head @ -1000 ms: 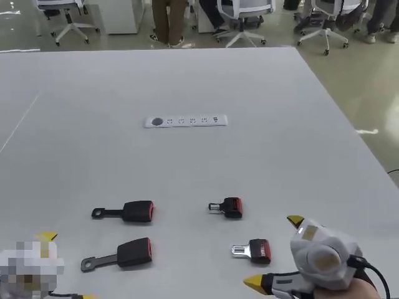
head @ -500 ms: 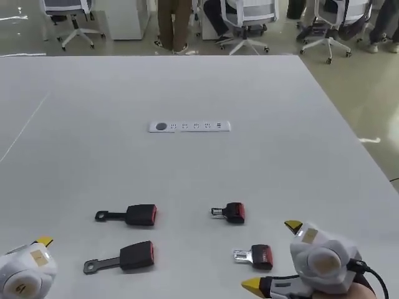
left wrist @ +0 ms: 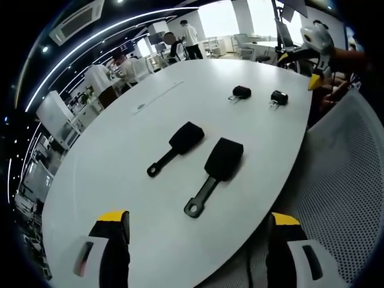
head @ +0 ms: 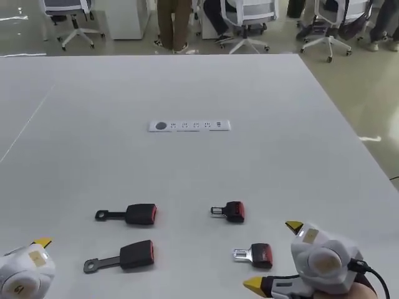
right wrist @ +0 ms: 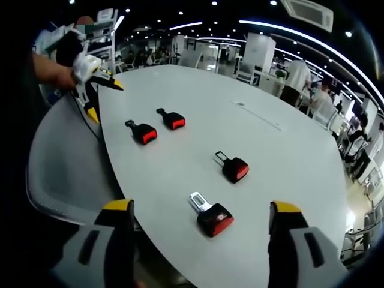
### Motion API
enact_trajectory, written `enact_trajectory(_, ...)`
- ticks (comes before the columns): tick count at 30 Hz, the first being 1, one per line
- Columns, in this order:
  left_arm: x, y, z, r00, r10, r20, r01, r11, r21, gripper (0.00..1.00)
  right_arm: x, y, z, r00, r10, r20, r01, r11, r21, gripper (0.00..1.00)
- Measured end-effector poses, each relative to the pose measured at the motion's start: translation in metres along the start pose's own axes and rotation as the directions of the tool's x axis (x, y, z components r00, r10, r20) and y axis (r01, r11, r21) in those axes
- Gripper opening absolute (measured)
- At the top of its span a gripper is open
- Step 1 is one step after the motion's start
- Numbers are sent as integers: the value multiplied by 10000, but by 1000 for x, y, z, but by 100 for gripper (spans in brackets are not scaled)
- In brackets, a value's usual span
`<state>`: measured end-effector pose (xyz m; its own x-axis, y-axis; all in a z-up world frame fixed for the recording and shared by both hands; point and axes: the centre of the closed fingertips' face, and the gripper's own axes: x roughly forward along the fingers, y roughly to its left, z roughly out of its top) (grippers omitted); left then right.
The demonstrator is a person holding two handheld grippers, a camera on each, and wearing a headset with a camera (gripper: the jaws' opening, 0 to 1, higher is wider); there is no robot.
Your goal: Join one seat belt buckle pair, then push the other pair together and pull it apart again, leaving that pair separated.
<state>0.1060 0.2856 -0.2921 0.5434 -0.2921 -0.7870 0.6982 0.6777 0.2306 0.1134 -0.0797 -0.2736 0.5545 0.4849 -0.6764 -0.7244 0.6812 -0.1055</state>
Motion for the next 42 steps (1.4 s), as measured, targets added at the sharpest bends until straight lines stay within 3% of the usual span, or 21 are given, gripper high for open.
enact_trajectory(5,0,2,1,9998,172,-69,-171,9997,193,94,1,0,-1,9999,123,83,-120,9994,-313,88)
enact_trajectory(9,-1,1,0,9999,67,-107,-66,9999,94,83,2,0,-5,9994,326,-60,-328,9993,-193,82)
enact_trajectory(13,1,-2,3,10000,-40,-70,41,9999,127,79,4,2,-9,9983,537,-221,-543,9982,-252,77)
enact_trajectory(17,10,-5,8,9993,-348,-98,351,9988,343,75,7,3,-13,9964,702,-482,-732,9953,-637,76)
enact_trajectory(20,15,-7,9,9974,-631,-352,648,9967,492,59,9,4,-15,9941,879,-635,-924,9931,-721,72)
enact_trajectory(26,30,-8,20,9956,-902,-241,917,9933,700,58,17,4,-15,9903,1095,-859,-1174,9887,-932,70)
enact_trajectory(31,46,-13,25,9916,-1242,-363,1279,9836,1270,56,25,0,-20,9849,1292,-1155,-1443,9805,-1336,67)
enact_trajectory(33,51,-19,26,9845,-1688,-467,1743,9703,1679,54,29,-2,-23,9807,1416,-1345,-1617,9749,-1533,64)
enact_trajectory(35,57,-21,26,9812,-1801,-694,1904,9625,1932,51,32,-5,-28,9734,1600,-1641,-1837,9727,-1417,59)
enact_trajectory(42,77,-26,32,9677,-2295,-1040,2494,9312,2657,43,44,-12,-42,9518,2020,-2307,-2529,9426,-2182,53)
